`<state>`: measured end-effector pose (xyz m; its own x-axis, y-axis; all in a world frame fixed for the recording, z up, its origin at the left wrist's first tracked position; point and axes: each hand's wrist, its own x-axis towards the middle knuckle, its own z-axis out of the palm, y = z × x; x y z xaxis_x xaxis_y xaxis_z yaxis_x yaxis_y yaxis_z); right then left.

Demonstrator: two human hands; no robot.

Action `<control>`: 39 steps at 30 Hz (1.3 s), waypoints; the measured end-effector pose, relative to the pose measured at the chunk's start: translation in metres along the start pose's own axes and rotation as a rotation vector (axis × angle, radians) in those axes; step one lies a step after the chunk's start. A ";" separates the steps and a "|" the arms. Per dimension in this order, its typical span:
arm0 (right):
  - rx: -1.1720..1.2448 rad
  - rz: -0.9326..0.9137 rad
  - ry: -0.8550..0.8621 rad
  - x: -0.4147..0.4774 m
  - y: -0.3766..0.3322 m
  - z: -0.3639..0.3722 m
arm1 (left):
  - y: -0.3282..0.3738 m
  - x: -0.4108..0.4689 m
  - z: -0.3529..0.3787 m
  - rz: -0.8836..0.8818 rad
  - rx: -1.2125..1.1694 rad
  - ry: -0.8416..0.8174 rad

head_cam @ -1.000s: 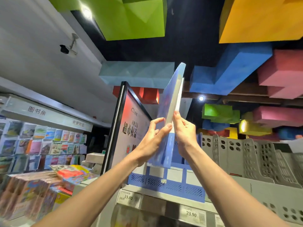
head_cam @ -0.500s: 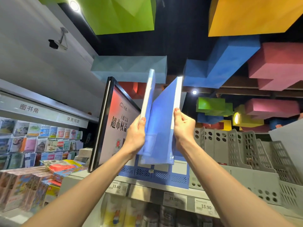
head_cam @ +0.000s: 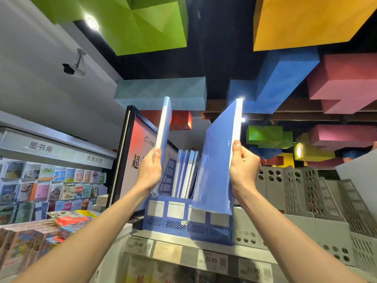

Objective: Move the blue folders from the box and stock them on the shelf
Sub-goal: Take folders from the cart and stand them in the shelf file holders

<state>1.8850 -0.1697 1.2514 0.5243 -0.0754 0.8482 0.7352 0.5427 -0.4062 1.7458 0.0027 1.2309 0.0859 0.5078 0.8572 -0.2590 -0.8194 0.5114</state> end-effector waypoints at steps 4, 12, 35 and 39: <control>0.003 -0.046 0.051 0.010 0.010 0.009 | -0.006 0.025 0.004 0.082 0.043 0.015; -0.069 -0.081 0.103 0.020 0.032 0.038 | -0.056 0.051 0.017 0.094 0.128 0.044; -0.029 0.002 0.114 0.046 0.099 0.084 | -0.190 0.086 0.080 -0.134 -0.092 -0.214; 0.000 0.020 0.103 0.044 0.107 0.091 | -0.199 0.090 0.064 -0.151 -0.032 -0.345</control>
<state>1.9476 -0.0390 1.2762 0.5806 -0.1503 0.8002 0.7241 0.5447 -0.4231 1.8667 0.1941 1.2104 0.4435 0.4985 0.7448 -0.2477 -0.7305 0.6364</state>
